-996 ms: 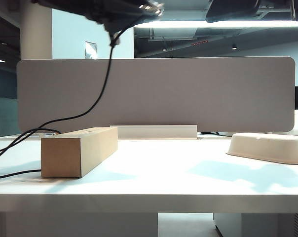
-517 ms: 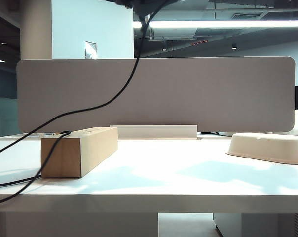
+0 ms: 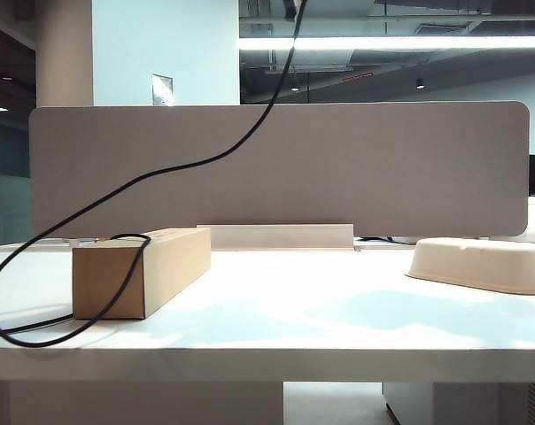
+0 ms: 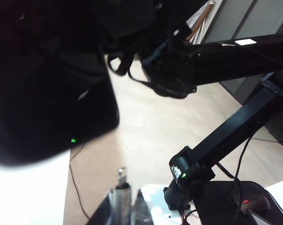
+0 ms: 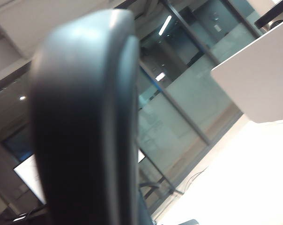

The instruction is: Pick up the charging cable and the phone, plug the charging cable into the charging port on the phone, and finally place them back on the table.

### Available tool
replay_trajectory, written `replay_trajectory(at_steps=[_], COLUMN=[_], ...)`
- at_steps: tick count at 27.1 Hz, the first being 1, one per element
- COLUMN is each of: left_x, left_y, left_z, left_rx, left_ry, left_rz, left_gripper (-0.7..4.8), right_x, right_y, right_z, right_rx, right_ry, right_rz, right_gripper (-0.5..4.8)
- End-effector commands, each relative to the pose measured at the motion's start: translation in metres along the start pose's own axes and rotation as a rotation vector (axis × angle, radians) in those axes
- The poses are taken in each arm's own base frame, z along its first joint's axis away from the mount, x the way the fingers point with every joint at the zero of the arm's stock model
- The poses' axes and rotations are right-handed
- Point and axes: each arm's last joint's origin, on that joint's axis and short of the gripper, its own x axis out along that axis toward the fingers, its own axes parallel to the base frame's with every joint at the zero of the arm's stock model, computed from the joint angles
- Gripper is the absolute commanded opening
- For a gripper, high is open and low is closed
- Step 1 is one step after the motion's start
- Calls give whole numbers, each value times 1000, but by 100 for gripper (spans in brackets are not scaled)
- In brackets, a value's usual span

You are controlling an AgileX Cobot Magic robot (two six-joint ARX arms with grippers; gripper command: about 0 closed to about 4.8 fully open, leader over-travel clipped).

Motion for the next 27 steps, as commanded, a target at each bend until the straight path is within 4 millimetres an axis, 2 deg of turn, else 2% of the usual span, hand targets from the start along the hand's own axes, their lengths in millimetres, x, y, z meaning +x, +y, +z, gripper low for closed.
replay_trajectory(at_steps=[1,27], left_x=[1,-2], left_y=[-3,-1], left_z=[9,9], left_rx=[34,41], left_ry=[-33,-37], left_rz=[-15,7], left_gripper=[-6,-6], right_x=[3,4], right_y=[9,13], right_z=[2,2], right_rx=[-32,7], right_ry=[-15,-11], right_rz=[42,78], right_gripper=[-7,-7])
